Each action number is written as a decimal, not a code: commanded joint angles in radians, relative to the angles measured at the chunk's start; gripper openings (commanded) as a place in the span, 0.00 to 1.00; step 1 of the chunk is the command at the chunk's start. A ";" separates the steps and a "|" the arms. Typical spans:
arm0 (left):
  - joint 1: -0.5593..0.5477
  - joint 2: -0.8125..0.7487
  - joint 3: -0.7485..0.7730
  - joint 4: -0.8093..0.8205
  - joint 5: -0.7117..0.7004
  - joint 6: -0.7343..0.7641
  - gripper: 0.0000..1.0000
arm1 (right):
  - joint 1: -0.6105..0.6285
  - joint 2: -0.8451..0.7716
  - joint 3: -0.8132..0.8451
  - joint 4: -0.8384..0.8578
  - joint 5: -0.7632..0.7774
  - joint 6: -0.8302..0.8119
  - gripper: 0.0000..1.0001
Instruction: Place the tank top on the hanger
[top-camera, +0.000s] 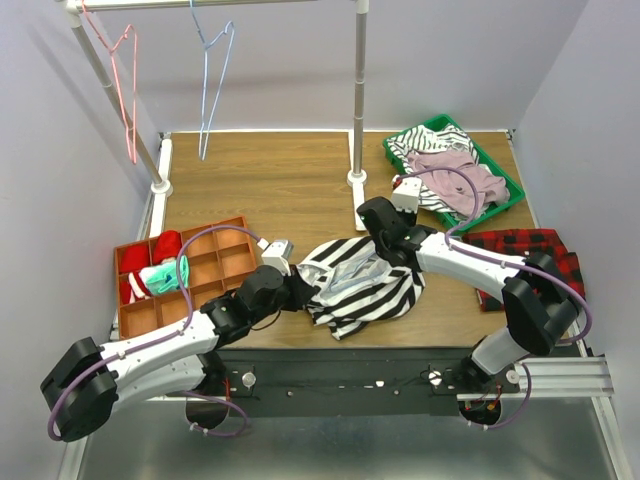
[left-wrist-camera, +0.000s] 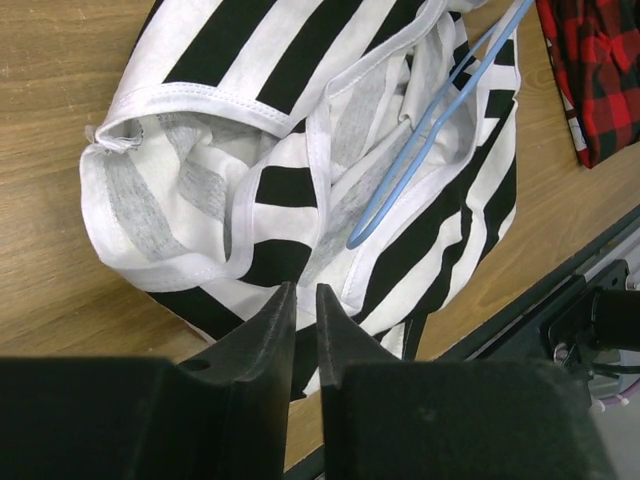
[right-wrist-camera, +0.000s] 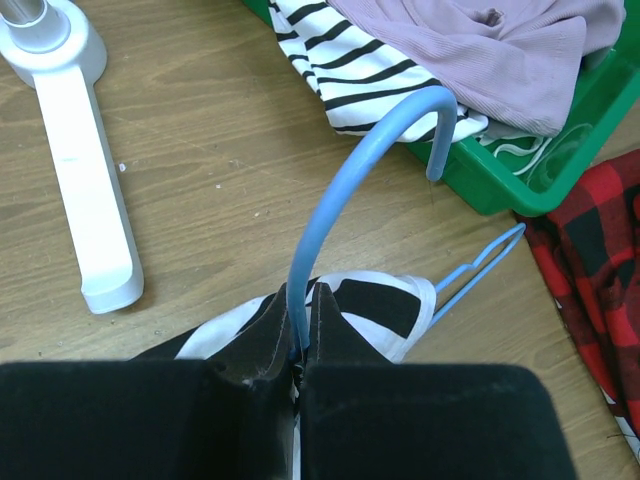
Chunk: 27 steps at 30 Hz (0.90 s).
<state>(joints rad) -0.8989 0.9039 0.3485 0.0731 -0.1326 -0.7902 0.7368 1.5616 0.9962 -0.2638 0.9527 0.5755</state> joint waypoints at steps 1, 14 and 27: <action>-0.006 -0.005 0.015 0.011 -0.021 0.028 0.17 | 0.001 0.025 -0.018 -0.035 -0.022 0.089 0.01; -0.006 0.139 0.161 -0.145 -0.067 0.115 0.57 | 0.001 0.035 -0.010 -0.038 -0.026 0.095 0.01; -0.006 0.271 0.221 -0.170 0.011 0.144 0.23 | 0.001 0.046 0.004 -0.037 -0.028 0.099 0.01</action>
<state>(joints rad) -0.8989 1.1511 0.5365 -0.0765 -0.1528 -0.6685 0.7368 1.5703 0.9966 -0.2649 0.9611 0.5793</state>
